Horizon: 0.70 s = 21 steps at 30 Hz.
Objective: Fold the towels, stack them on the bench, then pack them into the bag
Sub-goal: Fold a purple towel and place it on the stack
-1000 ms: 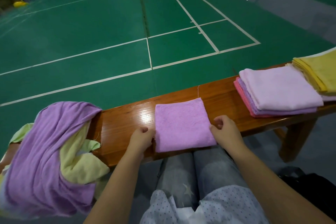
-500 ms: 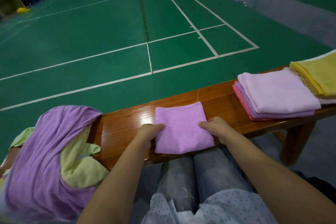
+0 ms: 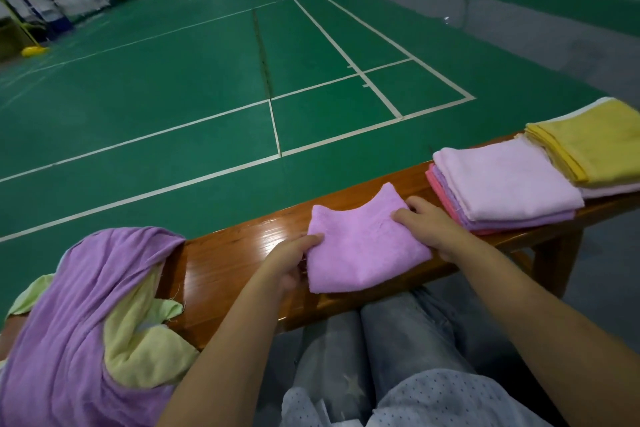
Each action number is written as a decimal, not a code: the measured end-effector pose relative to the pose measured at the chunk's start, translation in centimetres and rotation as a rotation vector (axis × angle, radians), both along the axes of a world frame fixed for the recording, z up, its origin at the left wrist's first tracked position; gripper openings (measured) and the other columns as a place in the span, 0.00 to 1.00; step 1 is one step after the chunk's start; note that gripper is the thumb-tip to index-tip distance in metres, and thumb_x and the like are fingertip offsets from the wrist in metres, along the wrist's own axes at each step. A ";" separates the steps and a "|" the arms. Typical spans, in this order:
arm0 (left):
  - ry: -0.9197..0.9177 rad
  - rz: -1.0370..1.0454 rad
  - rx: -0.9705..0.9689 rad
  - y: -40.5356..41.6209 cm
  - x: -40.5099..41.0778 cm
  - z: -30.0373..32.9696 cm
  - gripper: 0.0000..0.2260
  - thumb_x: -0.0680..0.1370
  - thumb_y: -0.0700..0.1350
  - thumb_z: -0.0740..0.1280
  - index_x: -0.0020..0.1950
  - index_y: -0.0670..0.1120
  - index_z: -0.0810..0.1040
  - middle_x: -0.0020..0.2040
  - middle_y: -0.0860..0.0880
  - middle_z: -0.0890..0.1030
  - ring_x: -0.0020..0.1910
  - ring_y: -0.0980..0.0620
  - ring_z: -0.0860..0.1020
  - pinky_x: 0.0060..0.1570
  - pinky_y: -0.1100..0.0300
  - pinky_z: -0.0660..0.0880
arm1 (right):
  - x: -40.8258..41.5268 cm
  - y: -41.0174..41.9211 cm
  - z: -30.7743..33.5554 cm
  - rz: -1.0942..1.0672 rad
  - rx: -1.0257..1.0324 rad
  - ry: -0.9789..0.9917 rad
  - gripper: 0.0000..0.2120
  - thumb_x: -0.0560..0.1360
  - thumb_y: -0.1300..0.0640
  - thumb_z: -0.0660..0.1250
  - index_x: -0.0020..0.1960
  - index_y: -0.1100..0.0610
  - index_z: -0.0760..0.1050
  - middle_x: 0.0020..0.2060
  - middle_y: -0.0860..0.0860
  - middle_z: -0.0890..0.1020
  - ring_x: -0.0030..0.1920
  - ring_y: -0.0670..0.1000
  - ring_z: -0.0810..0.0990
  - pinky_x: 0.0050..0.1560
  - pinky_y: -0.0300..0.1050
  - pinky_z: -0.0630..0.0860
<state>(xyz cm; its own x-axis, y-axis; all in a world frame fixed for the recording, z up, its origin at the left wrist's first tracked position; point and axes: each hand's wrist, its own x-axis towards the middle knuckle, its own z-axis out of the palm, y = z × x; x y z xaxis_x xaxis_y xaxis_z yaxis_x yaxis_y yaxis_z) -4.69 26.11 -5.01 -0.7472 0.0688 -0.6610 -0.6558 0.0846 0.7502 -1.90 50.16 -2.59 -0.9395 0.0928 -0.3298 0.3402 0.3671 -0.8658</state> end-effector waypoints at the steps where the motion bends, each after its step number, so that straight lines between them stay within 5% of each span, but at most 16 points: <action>1: -0.005 -0.006 0.030 0.7 -0.1 0.4 0.18 0.73 0.48 0.73 0.60 0.46 0.77 0.58 0.44 0.80 0.58 0.41 0.77 0.57 0.45 0.76 | 0.1 0.9 0.5 -0.016 -0.009 0.009 0.09 0.80 0.51 0.58 0.56 0.55 0.69 0.49 0.50 0.73 0.47 0.48 0.72 0.40 0.43 0.70; 4: 0.035 -0.027 0.130 3.5 -1.0 1.6 0.13 0.76 0.45 0.70 0.59 0.46 0.76 0.56 0.45 0.81 0.57 0.43 0.77 0.59 0.45 0.75 | -0.3 4.0 2.5 -0.103 -0.082 0.058 0.11 0.80 0.52 0.59 0.60 0.54 0.69 0.52 0.51 0.73 0.52 0.51 0.73 0.52 0.49 0.74; 9: 0.100 -0.140 0.257 9.8 -2.8 4.6 0.04 0.78 0.44 0.65 0.52 0.48 0.77 0.46 0.47 0.80 0.45 0.48 0.77 0.45 0.55 0.74 | -1.2 10.1 5.1 -0.197 -0.122 0.145 0.08 0.78 0.55 0.62 0.54 0.58 0.73 0.50 0.57 0.78 0.49 0.54 0.78 0.48 0.50 0.74; 13: 0.095 -0.211 0.316 15.0 -4.6 6.0 0.09 0.77 0.44 0.66 0.57 0.48 0.76 0.46 0.48 0.78 0.46 0.48 0.75 0.39 0.57 0.78 | -1.9 15.1 6.9 -0.284 -0.069 0.212 0.08 0.77 0.56 0.62 0.50 0.62 0.73 0.46 0.59 0.76 0.45 0.53 0.74 0.46 0.48 0.69; 17: 0.065 -0.256 0.369 19.9 -6.0 6.3 0.10 0.77 0.43 0.66 0.58 0.47 0.76 0.47 0.45 0.76 0.52 0.46 0.72 0.50 0.51 0.76 | -2.5 19.7 7.6 -0.330 -0.033 0.222 0.06 0.77 0.57 0.62 0.41 0.56 0.70 0.42 0.56 0.75 0.44 0.53 0.73 0.45 0.48 0.69; 21: 0.034 -0.217 0.379 23.8 -6.7 5.4 0.06 0.78 0.42 0.65 0.54 0.46 0.76 0.43 0.46 0.75 0.44 0.49 0.72 0.45 0.52 0.75 | -3.3 23.4 6.4 -0.368 0.048 0.225 0.06 0.77 0.55 0.62 0.44 0.57 0.72 0.44 0.57 0.76 0.44 0.54 0.74 0.45 0.49 0.71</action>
<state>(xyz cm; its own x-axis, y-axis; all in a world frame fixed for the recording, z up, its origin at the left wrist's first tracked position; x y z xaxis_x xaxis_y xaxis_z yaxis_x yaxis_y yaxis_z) -11.43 49.94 0.38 -0.7094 0.4595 -0.5344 -0.6279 -0.0677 0.7754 -5.19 73.57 3.79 -0.8891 0.4450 -0.1073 0.2602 0.2985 -0.9183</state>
